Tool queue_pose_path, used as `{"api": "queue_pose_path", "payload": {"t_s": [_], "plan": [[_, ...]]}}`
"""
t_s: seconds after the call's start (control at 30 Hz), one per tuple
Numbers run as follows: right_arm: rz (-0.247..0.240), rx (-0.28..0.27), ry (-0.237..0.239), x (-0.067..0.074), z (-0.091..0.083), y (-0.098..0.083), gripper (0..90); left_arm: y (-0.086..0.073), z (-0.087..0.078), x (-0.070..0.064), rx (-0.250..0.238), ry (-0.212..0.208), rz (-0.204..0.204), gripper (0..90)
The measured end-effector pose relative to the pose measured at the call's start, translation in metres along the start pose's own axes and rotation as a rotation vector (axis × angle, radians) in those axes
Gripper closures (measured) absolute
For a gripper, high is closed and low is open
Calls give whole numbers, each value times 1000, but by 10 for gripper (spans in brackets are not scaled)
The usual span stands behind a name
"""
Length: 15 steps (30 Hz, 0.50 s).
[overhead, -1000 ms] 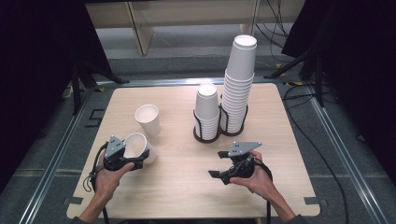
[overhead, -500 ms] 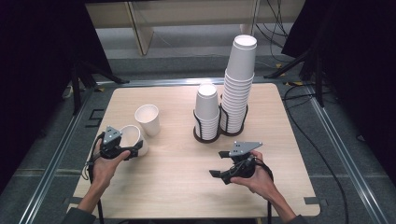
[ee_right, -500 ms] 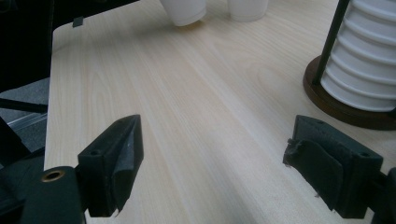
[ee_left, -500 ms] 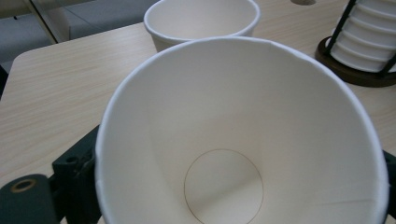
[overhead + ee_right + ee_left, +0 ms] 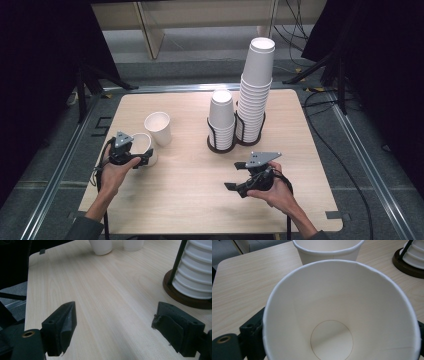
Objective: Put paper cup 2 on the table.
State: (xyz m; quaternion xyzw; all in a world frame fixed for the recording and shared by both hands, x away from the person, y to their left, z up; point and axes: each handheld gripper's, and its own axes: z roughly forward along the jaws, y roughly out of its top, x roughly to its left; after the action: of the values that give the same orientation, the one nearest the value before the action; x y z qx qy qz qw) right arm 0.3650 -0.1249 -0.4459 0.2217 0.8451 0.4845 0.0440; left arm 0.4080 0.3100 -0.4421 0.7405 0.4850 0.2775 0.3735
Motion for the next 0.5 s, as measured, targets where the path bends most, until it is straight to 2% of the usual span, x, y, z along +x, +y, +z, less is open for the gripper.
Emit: {"api": "queue_pose_path", "payload": {"t_s": [0.17, 0.2, 0.23, 0.3, 0.43, 0.5], "plan": [[2, 1, 2, 0, 0, 0, 186, 1, 3, -1, -6, 3, 0, 82], [3, 1, 3, 1, 0, 0, 186, 0, 5, -1, -22, 1, 0, 80], [2, 1, 2, 0, 0, 0, 186, 1, 4, -2, -6, 12, 3, 78], [2, 2, 2, 0, 0, 0, 186, 1, 5, -2, -7, 13, 5, 75], [-8, -2, -5, 0, -1, 0, 186, -1, 6, -2, -36, 12, -2, 70], [2, 2, 1, 1, -1, 0, 186, -2, 7, -2, -46, 15, 1, 67]]}}
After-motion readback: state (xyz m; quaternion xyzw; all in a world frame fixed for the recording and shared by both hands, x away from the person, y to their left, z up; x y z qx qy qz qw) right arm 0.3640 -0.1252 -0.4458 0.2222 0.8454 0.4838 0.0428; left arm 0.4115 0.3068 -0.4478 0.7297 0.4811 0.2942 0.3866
